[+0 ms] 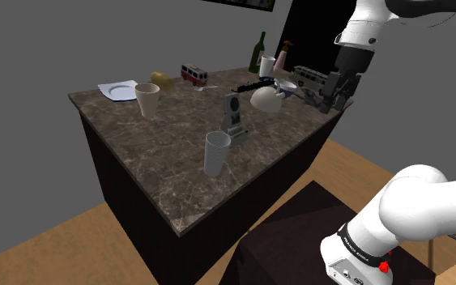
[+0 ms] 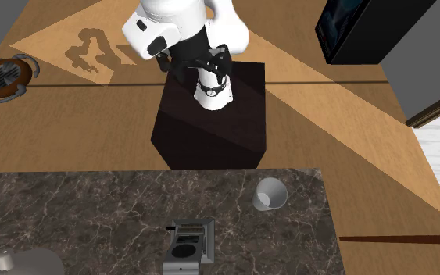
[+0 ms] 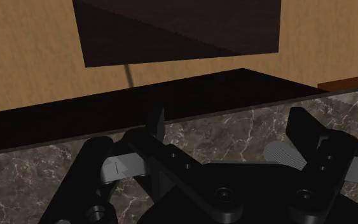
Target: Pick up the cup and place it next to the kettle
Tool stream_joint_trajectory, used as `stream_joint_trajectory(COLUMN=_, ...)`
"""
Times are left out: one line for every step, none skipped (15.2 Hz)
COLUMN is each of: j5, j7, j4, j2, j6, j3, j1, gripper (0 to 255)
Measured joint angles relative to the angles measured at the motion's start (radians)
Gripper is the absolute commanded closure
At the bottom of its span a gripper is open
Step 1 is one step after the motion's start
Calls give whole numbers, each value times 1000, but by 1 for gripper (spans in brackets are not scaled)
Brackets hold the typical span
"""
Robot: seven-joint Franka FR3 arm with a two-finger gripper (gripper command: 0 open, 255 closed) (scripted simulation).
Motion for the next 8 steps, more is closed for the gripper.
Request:
stream_joint_trajectory(j5=0, j7=0, j4=0, j2=0, j6=0, j3=0, j1=0, gripper=0)
stream_joint_trajectory(j5=5, j7=3, j4=-2, j2=12, j6=16, j3=6, j1=3, gripper=0)
stream_joint_trajectory(j5=11, j7=6, j4=-6, j2=29, j6=39, j3=12, j1=7, gripper=0)
stream_joint_trajectory(j5=18, j7=11, j4=-17, j2=42, j6=67, j3=22, j1=12, gripper=0)
stream_joint_trajectory(j5=26, j7=17, j4=-19, j2=66, j6=96, j3=32, j1=18, gripper=0)
stream_joint_trajectory(j5=31, j7=18, j4=-23, j2=89, j6=128, j3=39, j1=23, gripper=0)
stream_joint_trajectory(j5=37, j7=20, j4=-32, j2=107, j6=159, j3=46, j1=27, gripper=0)
stream_joint_trajectory(j5=47, j7=30, j4=-36, j2=134, j6=194, j3=61, j1=35, gripper=0)
